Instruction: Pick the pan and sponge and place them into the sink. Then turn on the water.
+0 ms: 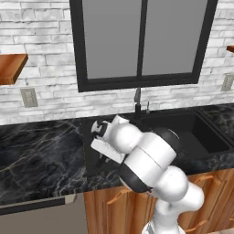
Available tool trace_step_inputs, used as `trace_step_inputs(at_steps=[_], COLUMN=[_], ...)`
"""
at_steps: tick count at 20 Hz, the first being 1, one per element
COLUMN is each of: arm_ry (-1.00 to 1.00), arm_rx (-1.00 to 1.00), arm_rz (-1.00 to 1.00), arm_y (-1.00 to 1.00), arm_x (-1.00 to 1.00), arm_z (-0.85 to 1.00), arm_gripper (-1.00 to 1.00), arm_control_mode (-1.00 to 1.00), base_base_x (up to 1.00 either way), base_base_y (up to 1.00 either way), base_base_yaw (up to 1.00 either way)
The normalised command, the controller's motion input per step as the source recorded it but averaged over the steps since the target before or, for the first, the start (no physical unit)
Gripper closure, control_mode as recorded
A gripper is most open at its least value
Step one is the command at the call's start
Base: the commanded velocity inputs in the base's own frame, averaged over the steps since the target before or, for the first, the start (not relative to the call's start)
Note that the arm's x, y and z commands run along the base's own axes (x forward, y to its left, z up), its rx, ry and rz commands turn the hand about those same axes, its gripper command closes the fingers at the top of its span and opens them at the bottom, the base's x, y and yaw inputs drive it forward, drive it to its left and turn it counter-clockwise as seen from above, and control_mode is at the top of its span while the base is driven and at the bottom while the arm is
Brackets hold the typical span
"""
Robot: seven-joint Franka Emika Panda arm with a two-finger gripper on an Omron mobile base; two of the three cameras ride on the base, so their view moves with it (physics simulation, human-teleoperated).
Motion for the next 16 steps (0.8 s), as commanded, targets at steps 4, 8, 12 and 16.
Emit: trace_step_inputs(at_steps=[4, 8, 12, 16], arm_ry=[-0.05, 0.00, 0.00, 0.00], arm_rx=[0.00, 0.00, 0.00, 0.00], arm_rz=[0.00, -0.01, -0.02, -0.01], arm_y=[-0.30, -0.35, -0.28, -0.08], arm_x=[0.29, 0.30, 0.33, 0.54], arm_z=[-0.10, -0.18, -0.27, -0.47], arm_gripper=[1.00, 1.00, 1.00, 1.00], arm_control_mode=[-1.00, -1.00, -1.00, -1.00], base_base_x=[0.00, 0.00, 0.00, 0.00], base_base_y=[0.00, 0.00, 0.00, 0.00], base_base_yaw=[0.00, 0.00, 0.00, 0.00])
